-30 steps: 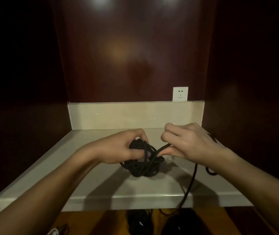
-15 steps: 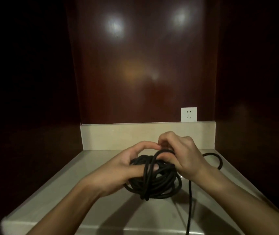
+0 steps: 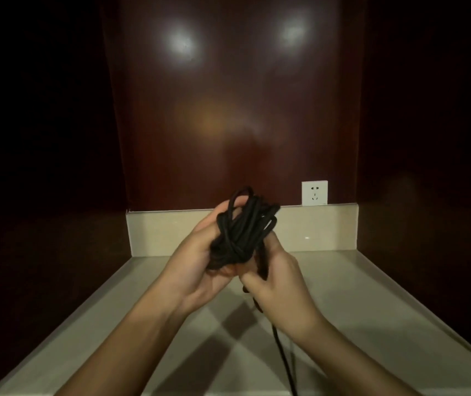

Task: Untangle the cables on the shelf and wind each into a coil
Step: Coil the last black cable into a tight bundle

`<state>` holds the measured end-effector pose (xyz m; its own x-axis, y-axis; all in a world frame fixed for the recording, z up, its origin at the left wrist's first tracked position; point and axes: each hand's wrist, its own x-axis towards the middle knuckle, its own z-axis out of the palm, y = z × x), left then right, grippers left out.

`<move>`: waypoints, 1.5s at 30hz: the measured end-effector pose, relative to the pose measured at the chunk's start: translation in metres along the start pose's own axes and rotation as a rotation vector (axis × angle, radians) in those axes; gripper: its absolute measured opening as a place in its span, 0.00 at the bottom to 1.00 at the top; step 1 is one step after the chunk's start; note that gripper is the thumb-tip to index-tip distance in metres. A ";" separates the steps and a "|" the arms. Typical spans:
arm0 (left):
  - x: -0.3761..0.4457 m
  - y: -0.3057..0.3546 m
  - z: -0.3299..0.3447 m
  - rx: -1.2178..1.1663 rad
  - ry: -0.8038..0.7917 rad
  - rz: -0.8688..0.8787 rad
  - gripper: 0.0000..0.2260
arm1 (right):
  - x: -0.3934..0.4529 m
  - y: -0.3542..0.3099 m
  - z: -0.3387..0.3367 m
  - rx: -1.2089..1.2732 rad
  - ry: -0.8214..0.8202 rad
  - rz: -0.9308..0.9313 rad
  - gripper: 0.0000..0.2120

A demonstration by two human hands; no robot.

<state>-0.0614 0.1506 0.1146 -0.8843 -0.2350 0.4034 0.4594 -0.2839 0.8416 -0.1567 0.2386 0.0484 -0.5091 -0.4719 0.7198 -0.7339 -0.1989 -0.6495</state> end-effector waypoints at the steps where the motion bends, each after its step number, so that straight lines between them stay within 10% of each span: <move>1: 0.001 0.003 -0.002 -0.022 0.022 0.007 0.10 | 0.001 -0.004 0.000 0.115 -0.019 0.049 0.11; 13: 0.015 0.012 -0.020 -0.022 0.147 0.098 0.09 | 0.010 0.002 -0.045 0.545 -0.105 0.375 0.14; 31: 0.009 0.007 -0.030 0.152 0.006 0.101 0.15 | 0.008 -0.005 -0.034 0.159 -0.026 0.486 0.08; 45: 0.006 0.004 -0.056 0.254 -0.092 0.001 0.13 | 0.014 -0.018 -0.035 0.372 0.064 0.537 0.05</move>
<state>-0.0600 0.0962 0.1001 -0.8930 -0.1463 0.4257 0.4352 -0.0389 0.8995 -0.1664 0.2656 0.0789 -0.7954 -0.5388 0.2775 -0.1714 -0.2392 -0.9557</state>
